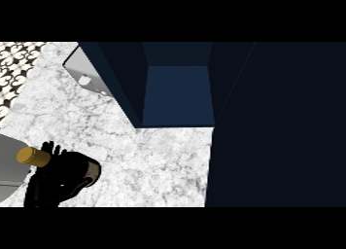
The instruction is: Pick up the wine, place it into the cabinet and close the cabinet
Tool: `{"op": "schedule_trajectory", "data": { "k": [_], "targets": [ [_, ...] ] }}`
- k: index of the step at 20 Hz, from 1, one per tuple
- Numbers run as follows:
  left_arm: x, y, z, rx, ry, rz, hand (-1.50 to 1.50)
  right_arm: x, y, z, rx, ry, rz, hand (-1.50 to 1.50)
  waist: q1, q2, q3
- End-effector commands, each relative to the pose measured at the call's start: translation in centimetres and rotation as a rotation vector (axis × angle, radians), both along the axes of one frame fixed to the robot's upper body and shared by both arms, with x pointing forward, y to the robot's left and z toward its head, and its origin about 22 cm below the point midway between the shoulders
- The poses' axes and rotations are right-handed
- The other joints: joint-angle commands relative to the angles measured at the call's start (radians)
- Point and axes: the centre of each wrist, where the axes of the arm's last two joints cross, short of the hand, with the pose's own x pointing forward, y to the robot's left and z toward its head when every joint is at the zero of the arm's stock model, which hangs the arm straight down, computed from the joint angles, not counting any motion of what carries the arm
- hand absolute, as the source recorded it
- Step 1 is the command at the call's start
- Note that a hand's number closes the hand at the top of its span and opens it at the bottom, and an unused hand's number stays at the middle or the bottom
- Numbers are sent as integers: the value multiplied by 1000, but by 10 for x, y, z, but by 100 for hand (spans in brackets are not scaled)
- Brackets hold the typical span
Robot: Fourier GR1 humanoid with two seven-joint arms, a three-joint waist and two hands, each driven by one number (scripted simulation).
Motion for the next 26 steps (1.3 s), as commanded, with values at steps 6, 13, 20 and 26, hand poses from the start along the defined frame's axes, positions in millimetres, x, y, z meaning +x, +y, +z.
{"op": "schedule_trajectory", "data": {
  "k": [6,13,20,26],
  "targets": [
    [11,-7,-12,-86,-47,-8,-150,-46,-13,35,46,-76,39,-150,2,2,0],
    [30,-1,2,-70,-61,-7,150,-36,-10,30,41,-61,39,-150,7,2,0],
    [42,-27,-14,-17,-82,-33,150,-36,-14,28,28,-45,33,-150,1,3,0],
    [45,-34,4,47,-150,-29,150,-45,-11,31,38,-48,42,-150,4,-1,0]
  ]
}}
